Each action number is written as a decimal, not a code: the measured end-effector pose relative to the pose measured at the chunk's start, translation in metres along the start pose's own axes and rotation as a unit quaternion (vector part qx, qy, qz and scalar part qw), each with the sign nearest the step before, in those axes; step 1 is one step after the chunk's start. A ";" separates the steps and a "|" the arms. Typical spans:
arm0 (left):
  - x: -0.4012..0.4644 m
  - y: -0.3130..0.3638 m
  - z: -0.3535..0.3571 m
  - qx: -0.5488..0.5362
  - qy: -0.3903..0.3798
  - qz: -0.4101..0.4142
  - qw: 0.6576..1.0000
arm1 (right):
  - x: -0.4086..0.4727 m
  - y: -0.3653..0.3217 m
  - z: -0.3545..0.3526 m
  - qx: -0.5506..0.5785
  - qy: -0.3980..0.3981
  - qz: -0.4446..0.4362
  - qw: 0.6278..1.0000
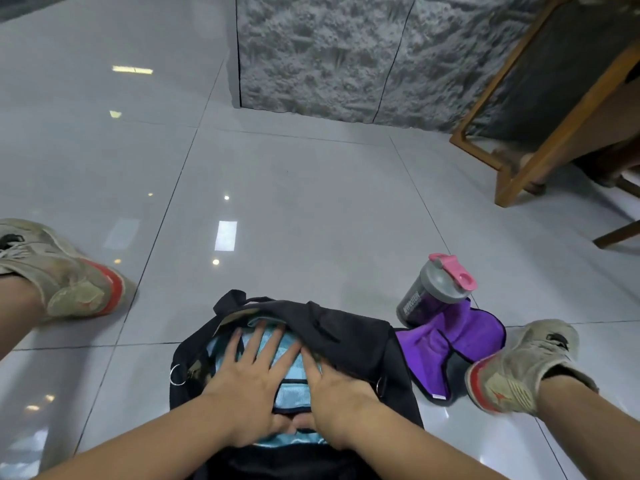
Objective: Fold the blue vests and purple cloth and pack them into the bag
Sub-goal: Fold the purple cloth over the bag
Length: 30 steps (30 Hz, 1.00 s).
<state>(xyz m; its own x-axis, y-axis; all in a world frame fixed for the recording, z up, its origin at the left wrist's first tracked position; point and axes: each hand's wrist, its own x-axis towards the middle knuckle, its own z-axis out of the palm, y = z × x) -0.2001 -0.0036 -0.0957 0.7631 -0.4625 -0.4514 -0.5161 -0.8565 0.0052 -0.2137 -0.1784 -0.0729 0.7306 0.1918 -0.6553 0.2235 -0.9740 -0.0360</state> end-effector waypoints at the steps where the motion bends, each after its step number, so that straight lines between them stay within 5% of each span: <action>1: -0.002 0.001 -0.008 0.018 -0.022 -0.005 1.000 | -0.002 0.000 -0.003 0.002 -0.002 -0.002 1.000; 9: -0.006 0.013 -0.076 -0.028 -0.110 0.016 0.993 | -0.033 0.010 -0.047 0.167 0.084 -0.096 0.978; 12: -0.003 0.025 -0.116 -0.105 -0.116 0.038 0.987 | -0.058 0.032 -0.077 0.302 0.182 -0.134 0.926; 16: 0.012 0.041 -0.154 -0.217 0.015 0.031 0.976 | -0.074 0.089 -0.103 0.495 0.278 -0.025 0.823; 19: 0.027 0.050 -0.159 -0.274 0.117 -0.006 0.955 | -0.054 0.143 -0.073 0.468 0.247 0.076 0.845; 23: 0.045 0.057 -0.149 -0.316 0.179 -0.038 0.931 | -0.023 0.190 -0.008 0.291 0.157 0.270 0.904; 30: 0.062 0.053 -0.122 -0.358 0.159 -0.053 0.918 | 0.017 0.198 0.049 0.264 0.029 0.339 0.903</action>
<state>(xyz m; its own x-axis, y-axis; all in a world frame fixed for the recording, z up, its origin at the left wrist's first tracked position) -0.1331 -0.1056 -0.0147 0.9282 -0.3131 -0.2010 -0.1299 -0.7790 0.6134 -0.1888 -0.3739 -0.1286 0.6196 -0.4792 -0.6217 -0.6150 -0.7885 -0.0052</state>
